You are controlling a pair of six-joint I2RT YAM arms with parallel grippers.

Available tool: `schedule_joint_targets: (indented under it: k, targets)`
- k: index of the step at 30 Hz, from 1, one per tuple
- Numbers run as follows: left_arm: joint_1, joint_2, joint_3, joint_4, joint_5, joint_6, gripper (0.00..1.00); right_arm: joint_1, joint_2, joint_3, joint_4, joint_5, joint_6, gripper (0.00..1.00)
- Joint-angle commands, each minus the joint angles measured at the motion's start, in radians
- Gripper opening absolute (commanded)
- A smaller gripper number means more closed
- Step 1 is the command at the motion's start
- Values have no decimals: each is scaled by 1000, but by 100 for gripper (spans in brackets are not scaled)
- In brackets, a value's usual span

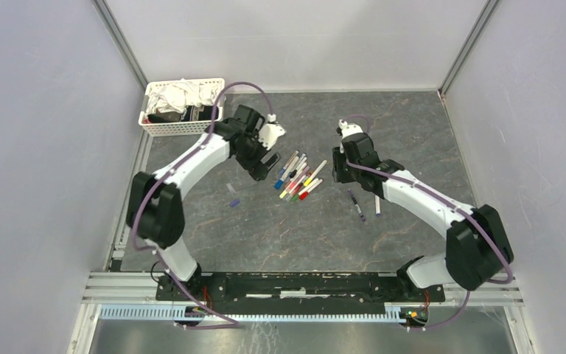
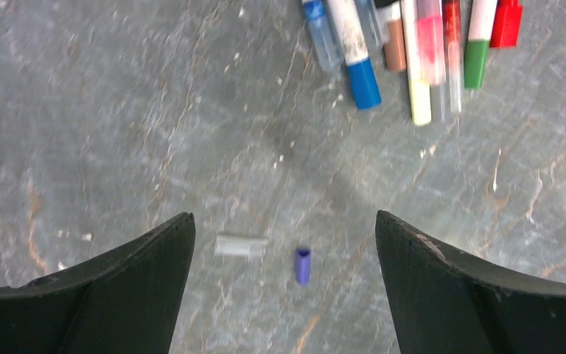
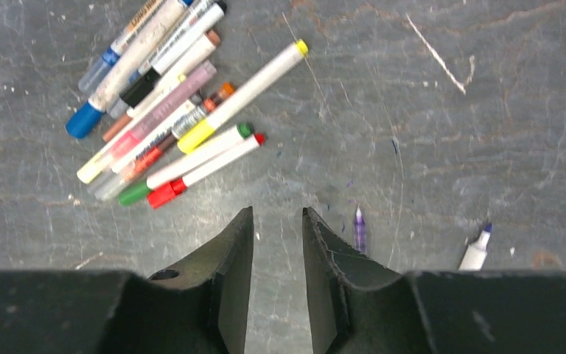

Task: Open the pen caps
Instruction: Pick up the pen from the center of the board.

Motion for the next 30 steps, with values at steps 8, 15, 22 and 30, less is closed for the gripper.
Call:
schedule_joint_targets:
  k: [8,15,22,30]
  targets:
    - [-56,283,210,121,-37,-61,91,-2,-275,-197,12,-2,66,27]
    - [-81,344,211,129,-44,-56,90,-4,-332,-232,18,-11,91,23]
    - [-90,389,218,144,-78,-65,89,-4,-349,-239,14,-18,94,16]
    - [-104,425,216,174,-100,-76,87,-4,-360,-259,21,-24,101,14]
